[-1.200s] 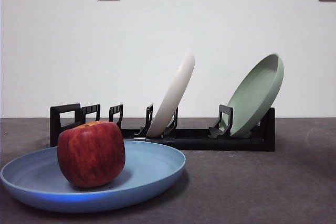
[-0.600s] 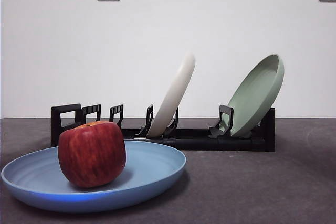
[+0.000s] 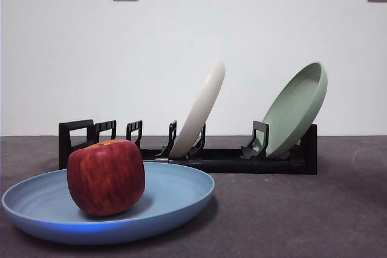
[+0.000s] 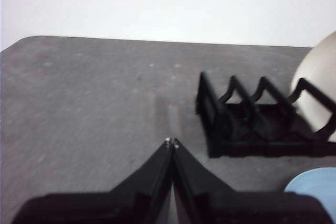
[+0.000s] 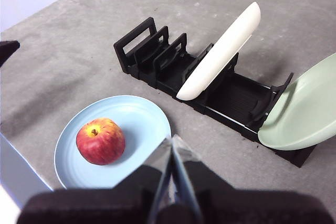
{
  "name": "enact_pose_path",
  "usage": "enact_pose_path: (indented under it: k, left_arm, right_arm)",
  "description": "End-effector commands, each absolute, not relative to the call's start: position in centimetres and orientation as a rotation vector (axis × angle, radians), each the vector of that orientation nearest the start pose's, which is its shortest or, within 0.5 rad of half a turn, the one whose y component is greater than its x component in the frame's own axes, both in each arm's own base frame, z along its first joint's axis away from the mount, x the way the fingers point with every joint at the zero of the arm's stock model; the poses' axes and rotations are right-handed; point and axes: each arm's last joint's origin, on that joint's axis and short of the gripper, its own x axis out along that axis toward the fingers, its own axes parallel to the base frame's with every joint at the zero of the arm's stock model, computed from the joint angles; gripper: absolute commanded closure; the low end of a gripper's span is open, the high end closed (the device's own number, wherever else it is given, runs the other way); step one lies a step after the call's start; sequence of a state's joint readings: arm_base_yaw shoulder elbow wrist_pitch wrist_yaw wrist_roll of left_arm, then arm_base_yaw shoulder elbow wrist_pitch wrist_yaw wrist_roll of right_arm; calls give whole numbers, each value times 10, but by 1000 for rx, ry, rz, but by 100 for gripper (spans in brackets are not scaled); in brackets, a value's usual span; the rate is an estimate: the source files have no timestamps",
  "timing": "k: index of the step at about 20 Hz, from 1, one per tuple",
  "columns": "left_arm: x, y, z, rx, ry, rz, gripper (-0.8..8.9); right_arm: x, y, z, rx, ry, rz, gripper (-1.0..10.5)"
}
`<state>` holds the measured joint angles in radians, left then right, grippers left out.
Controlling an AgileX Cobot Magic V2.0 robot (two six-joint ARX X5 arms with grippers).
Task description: Take the blue plate from the plate rack,put the plate on the table,take the apple from the table,put the apple in the plate
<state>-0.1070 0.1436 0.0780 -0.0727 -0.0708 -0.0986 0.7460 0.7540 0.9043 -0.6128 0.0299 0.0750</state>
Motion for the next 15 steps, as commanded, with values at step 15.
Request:
enact_pose_path:
  k: [15]
  left_arm:
    - [96, -2, 147, -107, 186, -11, 815]
  right_arm:
    - [109, 99, 335, -100, 469, 681, 946]
